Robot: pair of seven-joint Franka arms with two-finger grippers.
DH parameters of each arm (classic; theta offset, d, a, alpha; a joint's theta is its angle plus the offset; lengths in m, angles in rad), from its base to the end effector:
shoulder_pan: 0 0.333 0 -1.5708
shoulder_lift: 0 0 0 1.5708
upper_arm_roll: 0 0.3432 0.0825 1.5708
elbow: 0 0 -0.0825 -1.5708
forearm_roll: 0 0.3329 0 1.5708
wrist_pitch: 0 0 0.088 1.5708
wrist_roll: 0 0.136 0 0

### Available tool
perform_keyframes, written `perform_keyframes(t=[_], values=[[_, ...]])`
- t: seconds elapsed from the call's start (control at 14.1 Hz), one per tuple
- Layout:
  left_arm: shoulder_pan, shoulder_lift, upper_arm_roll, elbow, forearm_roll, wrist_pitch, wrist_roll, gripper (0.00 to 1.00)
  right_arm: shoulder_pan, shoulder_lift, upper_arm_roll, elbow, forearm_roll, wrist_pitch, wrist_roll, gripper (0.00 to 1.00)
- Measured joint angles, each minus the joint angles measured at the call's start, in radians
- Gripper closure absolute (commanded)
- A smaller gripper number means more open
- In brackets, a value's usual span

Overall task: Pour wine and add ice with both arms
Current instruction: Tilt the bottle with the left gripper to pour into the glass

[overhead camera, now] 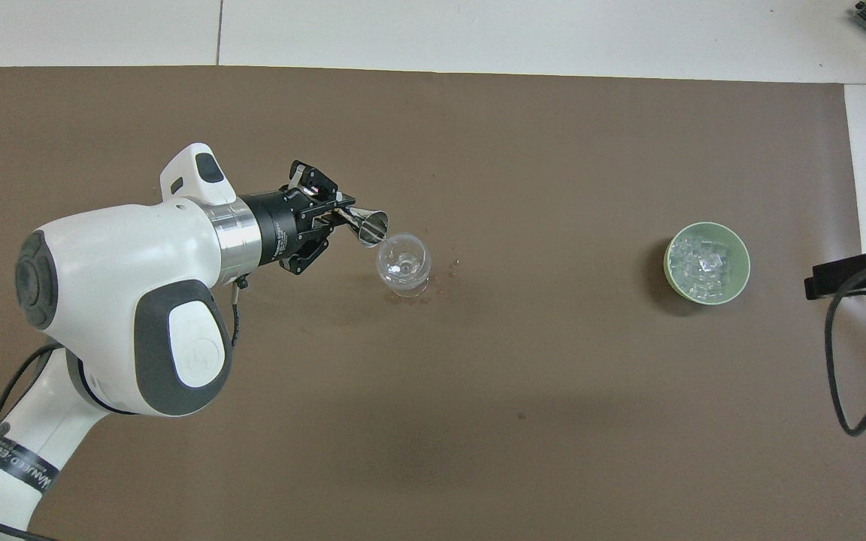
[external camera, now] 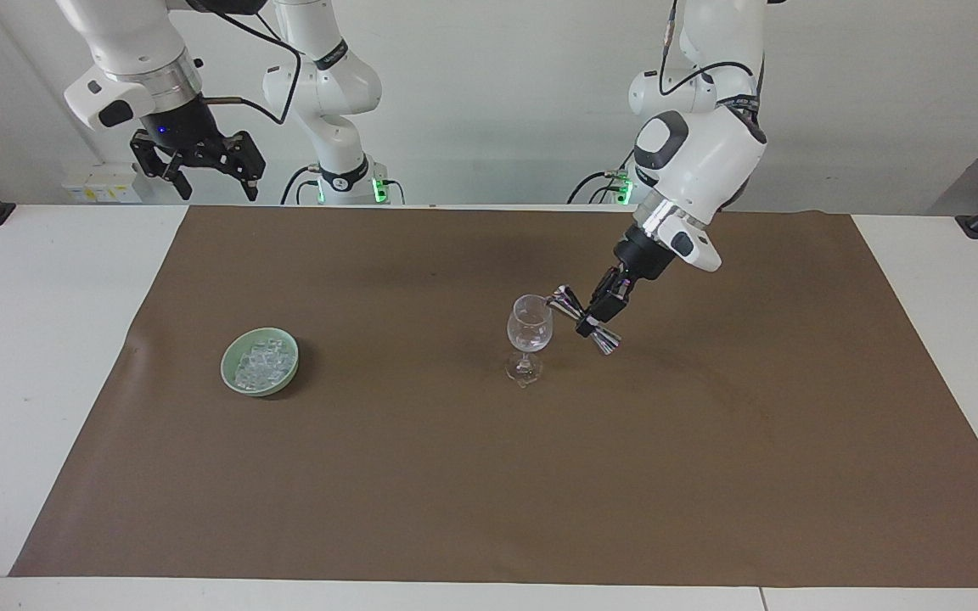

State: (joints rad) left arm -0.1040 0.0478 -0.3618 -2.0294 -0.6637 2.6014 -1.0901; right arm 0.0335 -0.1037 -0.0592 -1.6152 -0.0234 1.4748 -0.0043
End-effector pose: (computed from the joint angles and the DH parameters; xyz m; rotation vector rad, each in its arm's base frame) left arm 0.5150 -0.2515 0.5095 2.0692 1.2910 0.0108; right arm 0.4567 -0.0169 0.6458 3.1242 -0.0356 -0.0580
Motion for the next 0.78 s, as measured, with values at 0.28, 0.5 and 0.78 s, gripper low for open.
perform_keyframes(t=[0.28,0.5,0.78], values=[[0.000,0.002,0.001,-0.001,0.000,0.002,0.000,1.00,0.000,0.000,0.000,0.000,0.000,0.000,0.000,0.00],[-0.001,0.002,0.000,-0.005,0.001,0.014,0.000,1.00,0.000,0.000,0.000,0.000,0.000,0.000,0.000,0.00],[-0.016,0.003,0.001,-0.012,0.013,0.042,0.000,1.00,0.000,0.000,0.000,0.000,0.000,0.000,0.000,0.00]])
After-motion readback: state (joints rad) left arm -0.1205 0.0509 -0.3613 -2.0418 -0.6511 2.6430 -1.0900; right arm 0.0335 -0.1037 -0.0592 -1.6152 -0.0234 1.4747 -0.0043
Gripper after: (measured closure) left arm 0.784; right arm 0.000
